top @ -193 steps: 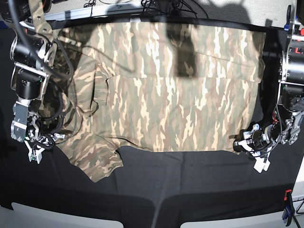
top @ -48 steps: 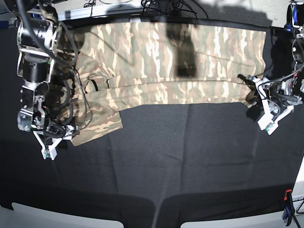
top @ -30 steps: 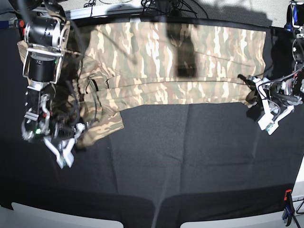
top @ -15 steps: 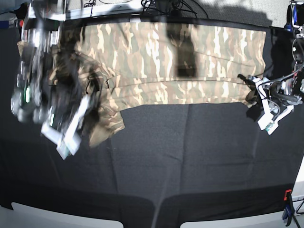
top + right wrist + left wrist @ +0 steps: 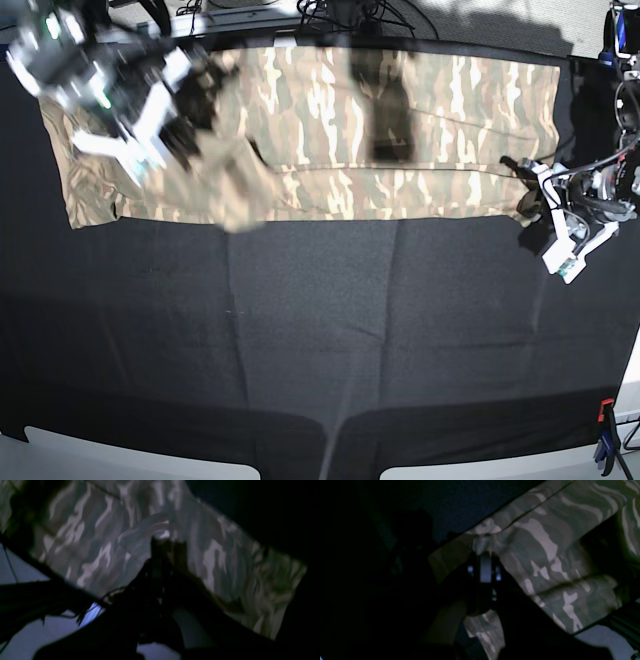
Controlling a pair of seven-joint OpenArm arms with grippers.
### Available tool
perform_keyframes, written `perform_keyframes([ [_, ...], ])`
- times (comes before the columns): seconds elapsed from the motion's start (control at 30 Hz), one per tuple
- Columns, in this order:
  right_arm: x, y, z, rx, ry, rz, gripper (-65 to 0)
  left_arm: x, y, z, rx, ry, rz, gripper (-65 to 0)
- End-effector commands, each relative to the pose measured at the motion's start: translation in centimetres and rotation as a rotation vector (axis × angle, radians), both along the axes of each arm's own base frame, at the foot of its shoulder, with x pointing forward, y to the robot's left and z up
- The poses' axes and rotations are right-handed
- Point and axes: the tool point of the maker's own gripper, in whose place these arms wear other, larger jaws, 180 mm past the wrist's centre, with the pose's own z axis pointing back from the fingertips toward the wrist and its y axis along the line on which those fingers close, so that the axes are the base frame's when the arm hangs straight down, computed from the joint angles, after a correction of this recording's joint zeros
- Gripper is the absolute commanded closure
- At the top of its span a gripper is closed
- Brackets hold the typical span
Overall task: Layout the t-shirt on the table in an organized manner, then fold the t-shirt properly
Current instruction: 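Hold the folded edges with both grippers and smooth the folded shirt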
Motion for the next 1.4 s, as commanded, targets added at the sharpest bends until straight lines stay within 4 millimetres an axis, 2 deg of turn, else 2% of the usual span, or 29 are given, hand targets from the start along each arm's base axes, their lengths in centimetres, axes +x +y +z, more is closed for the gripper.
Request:
perform_keyframes([
  [0.0, -0.3, -0.5, 0.4, -0.008, -0.009, -0.003, 0.0, 0.8, 0.4, 1.3, 0.008, -0.043, -0.001, 0.0],
  [0.13, -2.5, -2.8, -0.1, -0.055, 0.044, -0.053, 0.0, -0.6, -0.9, 1.4, -0.013, -0.047, -0.091, 0.0],
  [0.27, -3.8, -4.2, 0.2, -0.058, 0.059, -0.097, 0.0, -2.8, -1.8, 1.3, -0.011, -0.050, -0.143, 0.0],
  [0.57, -4.5, -7.5, 1.3, -0.113, 0.050, -0.187, 0.0, -6.1, -2.3, 1.5, 0.008, -0.065, -0.261, 0.0],
  [0.73, -4.5, -7.8, 1.5, -0.120, 0.047, -0.194, 0.0, -7.8, -3.1, 1.1, -0.014, -0.066, -0.354, 0.0],
  [0.97, -4.6, -8.3, 1.4, -0.147, 0.052, -0.200, 0.0, -7.8, -3.3, 1.3, -0.028, -0.075, -0.353, 0.0],
  [1.2, -5.1, -10.5, 1.2, -0.279, 0.072, -0.226, 0.0, -8.2, -1.8, 1.0, 0.032, -0.042, -0.370, 0.0],
  [1.37, -5.2, -10.6, 1.1, -0.287, 0.076, -0.228, 0.0, -8.9, -1.3, 0.5, 0.058, 0.001, -0.374, 0.0],
])
